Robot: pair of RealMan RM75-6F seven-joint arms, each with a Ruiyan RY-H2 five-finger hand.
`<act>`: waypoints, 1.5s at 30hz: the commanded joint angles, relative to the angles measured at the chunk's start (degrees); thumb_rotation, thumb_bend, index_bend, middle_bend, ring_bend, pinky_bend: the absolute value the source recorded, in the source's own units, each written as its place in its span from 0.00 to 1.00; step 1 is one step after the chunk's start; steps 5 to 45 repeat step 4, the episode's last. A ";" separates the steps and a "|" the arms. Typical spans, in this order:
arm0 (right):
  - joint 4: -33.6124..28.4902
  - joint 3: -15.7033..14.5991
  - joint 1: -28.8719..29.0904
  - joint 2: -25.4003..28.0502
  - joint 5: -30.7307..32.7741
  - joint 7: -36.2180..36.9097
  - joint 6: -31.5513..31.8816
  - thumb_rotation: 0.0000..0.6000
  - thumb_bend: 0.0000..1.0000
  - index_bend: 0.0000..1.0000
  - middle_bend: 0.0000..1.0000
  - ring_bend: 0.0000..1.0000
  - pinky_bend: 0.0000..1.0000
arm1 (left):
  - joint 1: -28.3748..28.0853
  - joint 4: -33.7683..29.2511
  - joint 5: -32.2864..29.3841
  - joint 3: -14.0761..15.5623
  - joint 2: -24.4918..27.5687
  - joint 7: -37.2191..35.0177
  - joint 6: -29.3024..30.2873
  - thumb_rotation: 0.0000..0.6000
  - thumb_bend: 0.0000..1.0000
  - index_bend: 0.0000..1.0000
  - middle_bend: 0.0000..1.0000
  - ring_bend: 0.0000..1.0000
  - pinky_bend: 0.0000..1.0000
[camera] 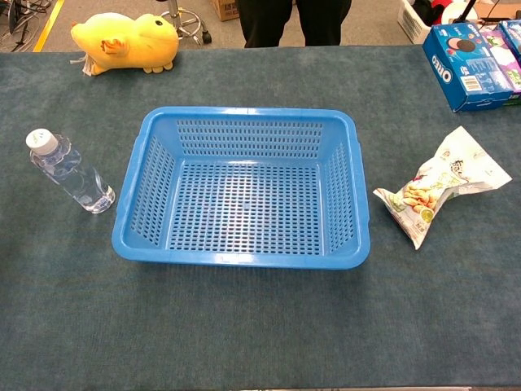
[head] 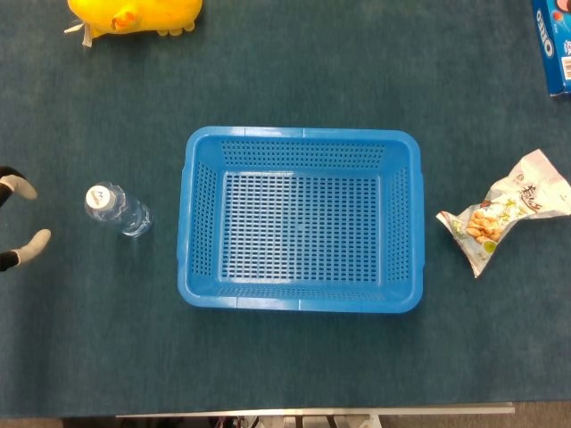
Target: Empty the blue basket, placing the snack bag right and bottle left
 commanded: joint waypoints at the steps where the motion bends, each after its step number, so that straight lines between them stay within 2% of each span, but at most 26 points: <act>1: 0.18 0.26 0.26 -0.22 0.31 0.32 -0.99 1.00 0.00 0.38 0.40 0.36 0.59 | 0.00 0.42 0.14 -0.31 -0.35 -0.31 -0.74 1.00 0.13 0.47 0.38 0.27 0.52; 45: 0.71 0.21 0.40 -0.74 0.57 0.83 -2.07 1.00 0.00 0.38 0.40 0.36 0.59 | 0.01 0.66 0.22 -0.42 -0.59 -0.37 -1.63 1.00 0.13 0.47 0.38 0.27 0.52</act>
